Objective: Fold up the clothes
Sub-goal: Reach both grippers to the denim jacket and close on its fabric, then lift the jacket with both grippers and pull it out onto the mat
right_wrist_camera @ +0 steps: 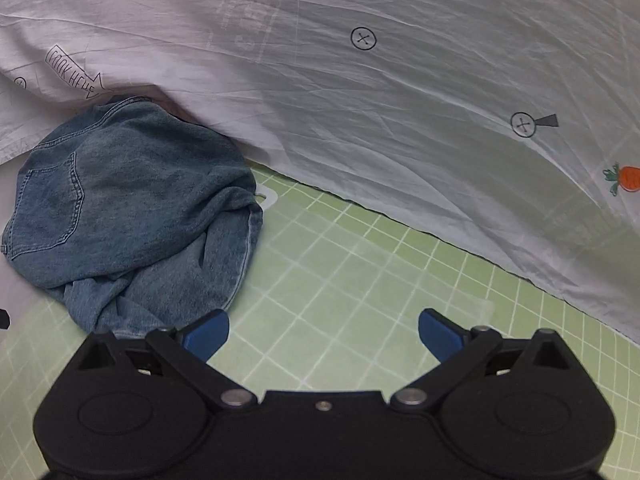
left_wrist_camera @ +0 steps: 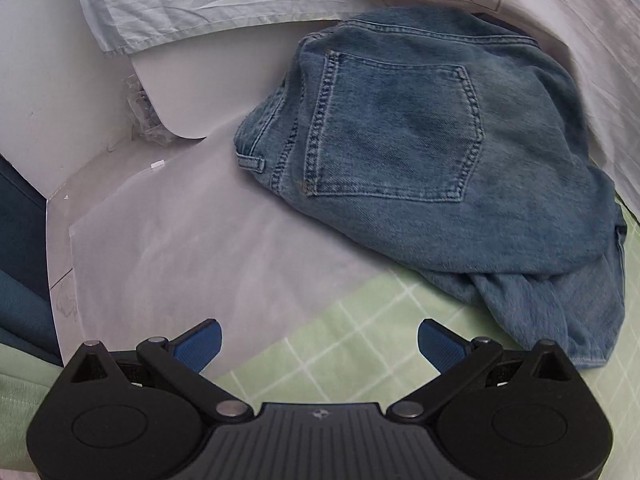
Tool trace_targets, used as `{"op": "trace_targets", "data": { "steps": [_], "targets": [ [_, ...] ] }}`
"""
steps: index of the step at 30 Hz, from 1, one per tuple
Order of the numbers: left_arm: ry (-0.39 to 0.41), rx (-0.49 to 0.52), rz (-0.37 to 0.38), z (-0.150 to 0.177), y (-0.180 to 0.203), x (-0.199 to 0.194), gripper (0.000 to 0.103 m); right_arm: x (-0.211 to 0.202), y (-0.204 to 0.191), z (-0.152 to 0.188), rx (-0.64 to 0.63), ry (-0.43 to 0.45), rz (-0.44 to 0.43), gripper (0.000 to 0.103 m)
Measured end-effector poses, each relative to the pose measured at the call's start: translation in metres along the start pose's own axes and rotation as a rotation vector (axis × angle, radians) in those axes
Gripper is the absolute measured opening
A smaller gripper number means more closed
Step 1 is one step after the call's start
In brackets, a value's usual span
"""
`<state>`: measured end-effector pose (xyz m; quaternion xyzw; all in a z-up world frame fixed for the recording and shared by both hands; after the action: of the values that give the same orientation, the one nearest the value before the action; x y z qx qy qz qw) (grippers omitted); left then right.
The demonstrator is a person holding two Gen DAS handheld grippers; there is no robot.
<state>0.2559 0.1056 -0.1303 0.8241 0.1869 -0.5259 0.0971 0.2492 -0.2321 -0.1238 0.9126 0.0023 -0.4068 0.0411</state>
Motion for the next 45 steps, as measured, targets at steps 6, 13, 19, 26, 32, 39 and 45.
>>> {"op": "trace_targets", "data": {
  "steps": [6,13,19,26,32,39,45],
  "targets": [
    [0.024,-0.102,0.008,-0.048,-0.010,0.028,0.102,0.068,-0.029,-0.047,0.078,0.016,-0.093,0.097],
    [0.024,-0.163,0.082,-0.071,0.000,0.057,0.092,0.125,-0.068,-0.077,0.075,0.023,-0.192,0.097],
    [0.052,-0.172,0.167,-0.074,0.013,0.065,0.077,0.153,-0.092,-0.078,0.025,-0.023,-0.251,0.094],
    [0.111,-0.216,0.224,-0.069,0.017,0.051,0.027,0.115,-0.103,-0.067,-0.080,0.075,-0.276,0.011],
    [0.169,-0.225,0.260,-0.062,0.011,0.008,0.017,0.056,-0.106,-0.058,-0.154,0.178,-0.264,0.009],
    [0.195,-0.175,0.358,-0.024,-0.007,-0.059,0.016,-0.038,-0.086,-0.035,-0.071,0.255,-0.221,0.008],
    [0.153,-0.098,0.395,0.049,-0.017,-0.101,0.016,-0.102,-0.062,0.020,0.010,0.254,-0.188,0.008]
  ]
}}
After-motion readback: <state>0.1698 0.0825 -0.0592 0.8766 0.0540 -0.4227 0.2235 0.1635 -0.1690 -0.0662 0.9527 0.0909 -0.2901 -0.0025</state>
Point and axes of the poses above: each gripper's, at about its wrist camera, not at the fingertips, and x roughly the way its jaws point, y to its right, z to its underside, the point moved 3 cm from there along x, roughly the way its jaws point, and after that the axes turned 3 degrees about -x, right-handed, at the moved point
